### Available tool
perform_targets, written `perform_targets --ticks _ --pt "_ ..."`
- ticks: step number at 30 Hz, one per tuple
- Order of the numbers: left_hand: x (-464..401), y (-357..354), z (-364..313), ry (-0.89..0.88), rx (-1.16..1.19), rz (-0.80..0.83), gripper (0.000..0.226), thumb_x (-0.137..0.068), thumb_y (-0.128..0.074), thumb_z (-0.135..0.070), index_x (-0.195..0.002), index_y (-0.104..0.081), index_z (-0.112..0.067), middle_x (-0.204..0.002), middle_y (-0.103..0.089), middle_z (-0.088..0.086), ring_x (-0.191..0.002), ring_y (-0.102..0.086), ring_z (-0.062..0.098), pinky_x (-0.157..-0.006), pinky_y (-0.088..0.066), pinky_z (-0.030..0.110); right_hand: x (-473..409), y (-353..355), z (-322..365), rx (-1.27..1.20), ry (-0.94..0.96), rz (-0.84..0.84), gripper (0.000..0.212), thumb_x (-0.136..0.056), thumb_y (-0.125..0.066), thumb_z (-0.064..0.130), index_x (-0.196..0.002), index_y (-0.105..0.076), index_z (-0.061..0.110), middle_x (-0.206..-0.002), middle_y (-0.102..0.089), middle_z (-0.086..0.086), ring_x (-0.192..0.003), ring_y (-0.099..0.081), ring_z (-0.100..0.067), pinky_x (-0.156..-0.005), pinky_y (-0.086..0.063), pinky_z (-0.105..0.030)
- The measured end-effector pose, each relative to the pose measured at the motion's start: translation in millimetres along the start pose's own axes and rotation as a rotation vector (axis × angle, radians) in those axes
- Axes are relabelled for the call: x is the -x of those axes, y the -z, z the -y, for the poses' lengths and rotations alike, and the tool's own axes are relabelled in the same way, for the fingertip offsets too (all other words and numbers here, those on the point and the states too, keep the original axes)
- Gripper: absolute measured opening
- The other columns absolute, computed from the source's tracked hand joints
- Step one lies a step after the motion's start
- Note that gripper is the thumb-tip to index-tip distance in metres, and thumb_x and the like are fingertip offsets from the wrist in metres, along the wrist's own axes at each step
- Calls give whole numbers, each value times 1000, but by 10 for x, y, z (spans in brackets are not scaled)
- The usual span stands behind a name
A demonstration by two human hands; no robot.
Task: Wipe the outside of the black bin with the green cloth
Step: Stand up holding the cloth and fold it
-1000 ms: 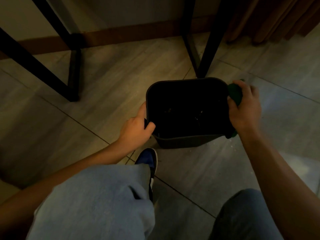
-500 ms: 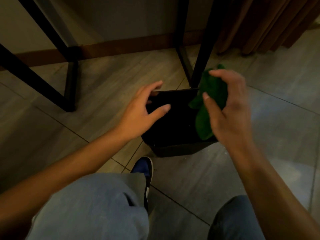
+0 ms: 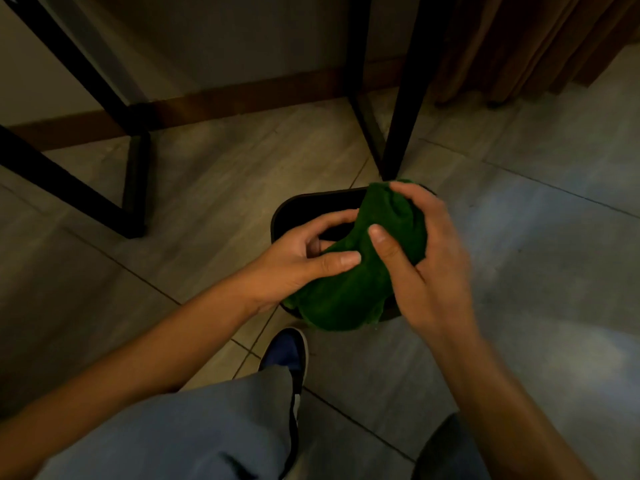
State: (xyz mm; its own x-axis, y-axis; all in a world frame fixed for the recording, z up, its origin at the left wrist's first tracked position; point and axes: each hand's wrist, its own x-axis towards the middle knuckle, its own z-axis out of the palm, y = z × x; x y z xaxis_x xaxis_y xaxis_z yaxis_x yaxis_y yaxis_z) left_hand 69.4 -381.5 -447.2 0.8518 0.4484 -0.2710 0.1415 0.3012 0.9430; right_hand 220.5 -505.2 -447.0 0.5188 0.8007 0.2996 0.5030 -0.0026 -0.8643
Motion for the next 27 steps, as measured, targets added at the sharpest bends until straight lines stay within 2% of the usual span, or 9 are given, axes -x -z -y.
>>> perform_targets --ticks 4,7,12,17,19,21,23,25,27 --pt "-34 -80 15 -53 -102 -36 62 -80 -72 -5 -136 -52 -21 -110 -75 -4 -101 -72 13 -82 -58 27 -28 -117 -76 -56 -90 -42 54 -93 -68 50 -137 -54 24 -131 -59 3 -121 -59 -7 -101 -51 -27" --pt "-59 -44 -17 -63 -105 -82 59 -82 -75 -4 -133 -52 -21 -110 -75 -3 -99 -73 16 -78 -59 28 -81 -150 -93 -305 -272 -40 50 -94 -65 51 -135 -57 24 -127 -65 6 -117 -65 -7 -96 -57 -33" --pt "-24 -22 -407 -81 -61 -77 75 -83 -69 2 -147 -39 -22 -133 -64 8 -104 -72 20 -81 -59 31 -214 -104 32 -440 -429 -53 34 -100 -61 32 -134 -59 26 -127 -67 5 -117 -66 -10 -92 -58 -32" --pt "142 -84 -1104 0 -72 -18 77 -82 -69 3 -147 -38 -26 -118 -72 7 -105 -72 22 -82 -60 33 -473 89 525 -788 -916 -88 35 -91 -61 14 -122 -69 26 -111 -76 0 -101 -74 -19 -79 -62 -39" --pt "204 -90 -1449 57 -56 8 77 -83 -70 1 -147 -38 -26 -112 -74 9 -102 -73 24 -81 -60 34 -605 210 810 -837 -986 -108 36 -87 -59 13 -119 -70 22 -100 -78 1 -95 -75 -20 -74 -61 -40" --pt "273 -97 -1809 123 0 32 69 -87 -69 2 -144 -40 -22 -92 -76 2 -83 -74 16 -70 -59 28 -739 362 1126 -943 -1032 -98 39 -76 -62 22 -114 -72 21 -102 -78 -2 -97 -74 -24 -75 -60 -40" --pt "347 -105 -2166 171 48 51 64 -85 -71 -1 -140 -44 -20 -84 -74 0 -74 -72 14 -64 -57 26 -855 527 1464 -1082 -1109 49 47 -82 -63 46 -116 -72 17 -111 -78 -6 -101 -74 -28 -74 -60 -37" --pt "406 -123 -2538 196 29 79 64 -79 -76 -15 -136 -49 -25 -91 -73 5 -80 -73 21 -66 -58 32 -961 672 1793 -1118 -1237 302 72 -88 -43 71 -128 -70 17 -126 -75 -10 -109 -75 -29 -76 -62 -40" --pt "445 -145 -2914 241 -18 126 69 -73 -83 -29 -135 -51 -25 -101 -72 11 -87 -74 28 -69 -59 36 -1043 754 2063 -1112 -1245 443 75 -86 -53 74 -137 -66 20 -136 -69 -13 -120 -71 -31 -84 -61 -44"
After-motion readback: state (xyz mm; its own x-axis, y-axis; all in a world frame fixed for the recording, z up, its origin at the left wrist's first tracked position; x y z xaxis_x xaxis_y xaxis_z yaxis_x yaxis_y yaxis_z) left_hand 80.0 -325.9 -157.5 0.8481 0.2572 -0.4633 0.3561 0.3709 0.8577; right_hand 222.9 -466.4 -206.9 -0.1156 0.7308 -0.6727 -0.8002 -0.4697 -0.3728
